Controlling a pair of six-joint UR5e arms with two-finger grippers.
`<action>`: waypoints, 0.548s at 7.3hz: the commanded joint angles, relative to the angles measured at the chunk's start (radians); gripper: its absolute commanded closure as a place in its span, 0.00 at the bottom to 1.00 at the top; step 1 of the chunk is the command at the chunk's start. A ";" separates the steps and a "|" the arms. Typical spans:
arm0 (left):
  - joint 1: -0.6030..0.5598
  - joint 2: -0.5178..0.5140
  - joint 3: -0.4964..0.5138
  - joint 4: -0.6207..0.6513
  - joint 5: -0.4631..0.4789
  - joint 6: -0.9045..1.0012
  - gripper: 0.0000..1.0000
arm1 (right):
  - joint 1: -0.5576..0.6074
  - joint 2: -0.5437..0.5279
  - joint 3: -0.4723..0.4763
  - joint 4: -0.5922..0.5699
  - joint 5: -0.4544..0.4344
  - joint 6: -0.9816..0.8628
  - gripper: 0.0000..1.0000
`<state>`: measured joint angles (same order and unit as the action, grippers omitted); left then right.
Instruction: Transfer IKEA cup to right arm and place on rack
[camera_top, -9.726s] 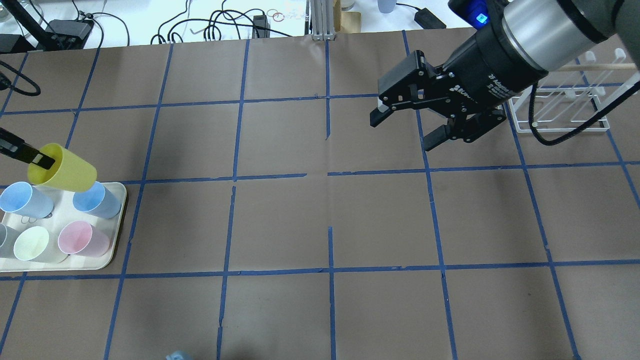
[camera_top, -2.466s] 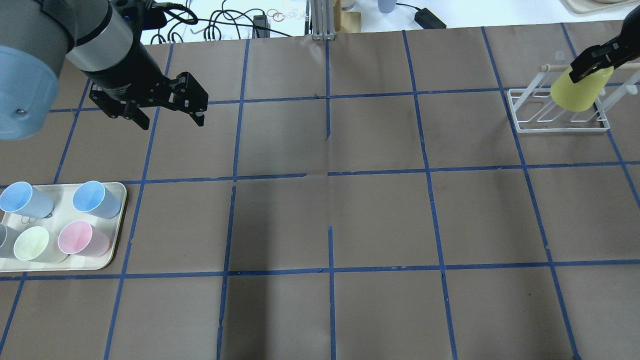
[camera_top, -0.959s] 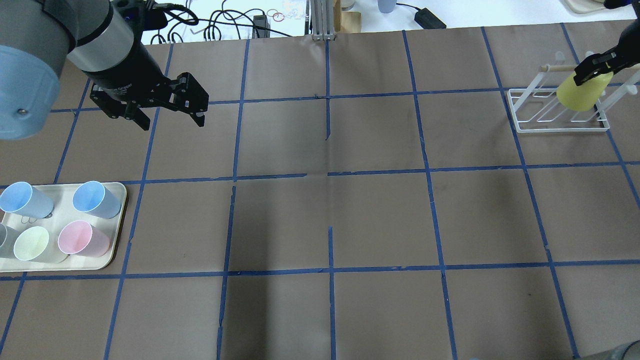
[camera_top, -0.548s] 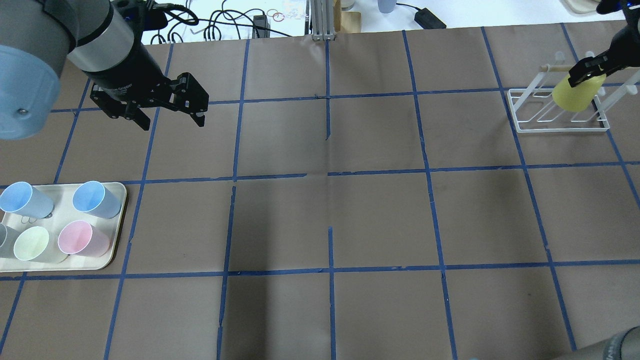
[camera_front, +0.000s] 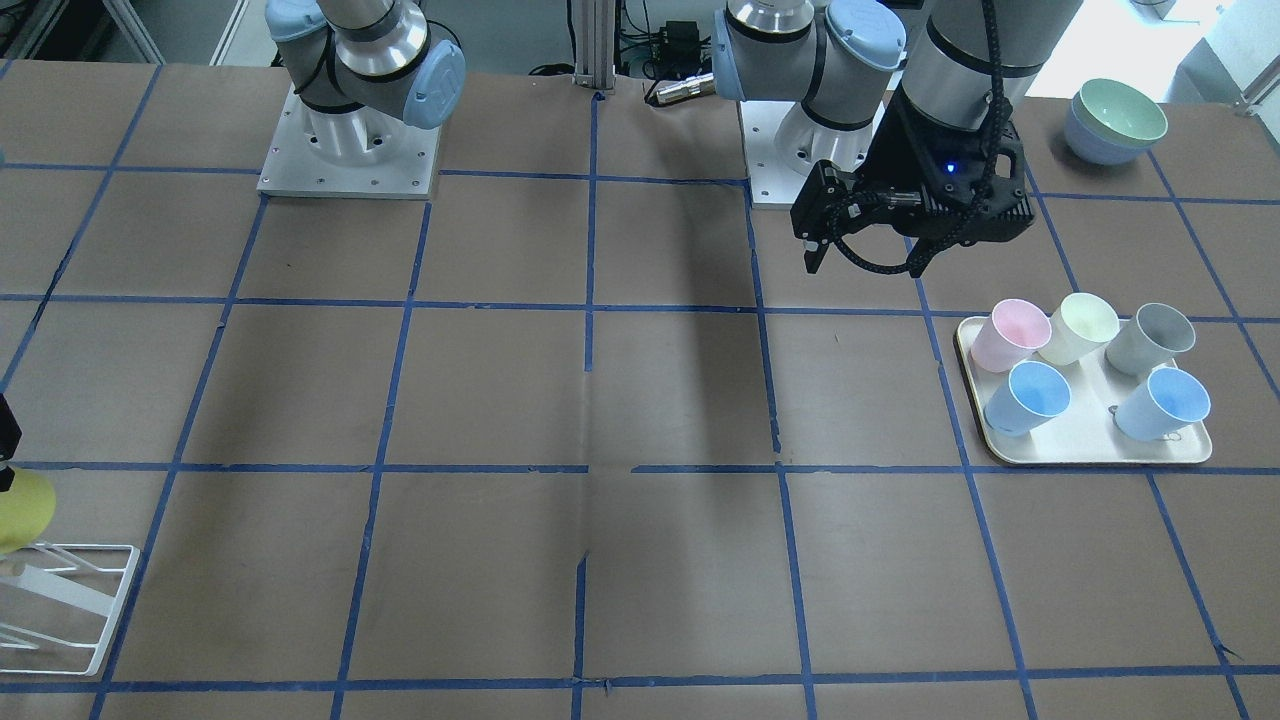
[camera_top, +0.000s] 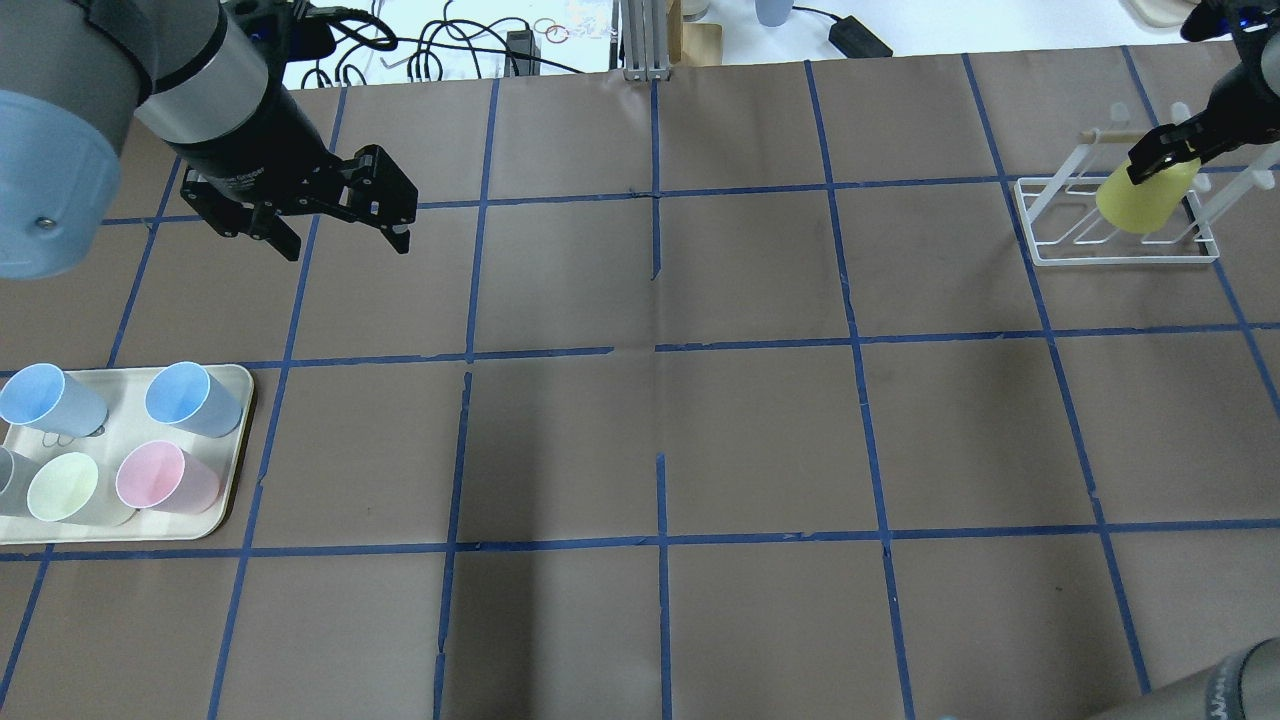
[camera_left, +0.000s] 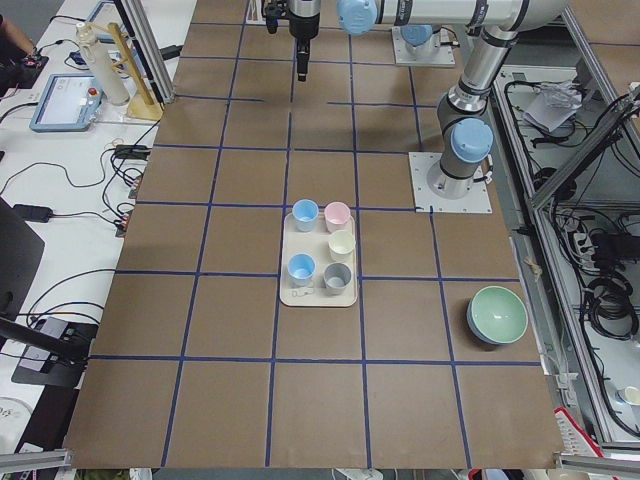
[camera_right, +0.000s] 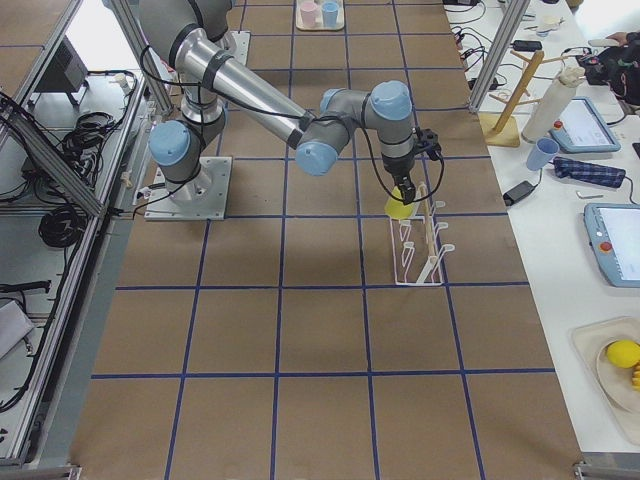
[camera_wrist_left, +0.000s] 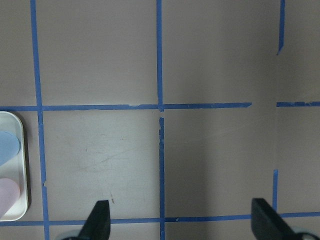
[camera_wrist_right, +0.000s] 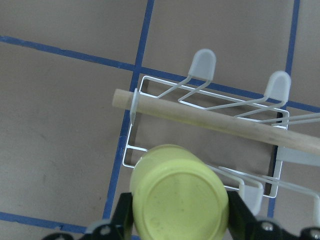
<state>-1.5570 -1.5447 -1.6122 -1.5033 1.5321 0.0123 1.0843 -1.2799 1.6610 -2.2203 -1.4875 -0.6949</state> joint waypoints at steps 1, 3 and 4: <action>0.000 -0.002 0.002 0.000 -0.001 0.000 0.00 | 0.000 0.025 0.003 0.001 -0.002 0.002 0.88; 0.000 -0.002 0.000 0.000 0.000 0.002 0.00 | 0.000 0.037 0.008 -0.001 -0.005 0.002 0.82; 0.000 0.000 0.000 0.000 0.000 0.003 0.00 | -0.001 0.040 0.008 0.002 -0.007 0.003 0.73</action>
<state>-1.5570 -1.5460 -1.6121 -1.5033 1.5319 0.0136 1.0838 -1.2465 1.6680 -2.2201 -1.4924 -0.6931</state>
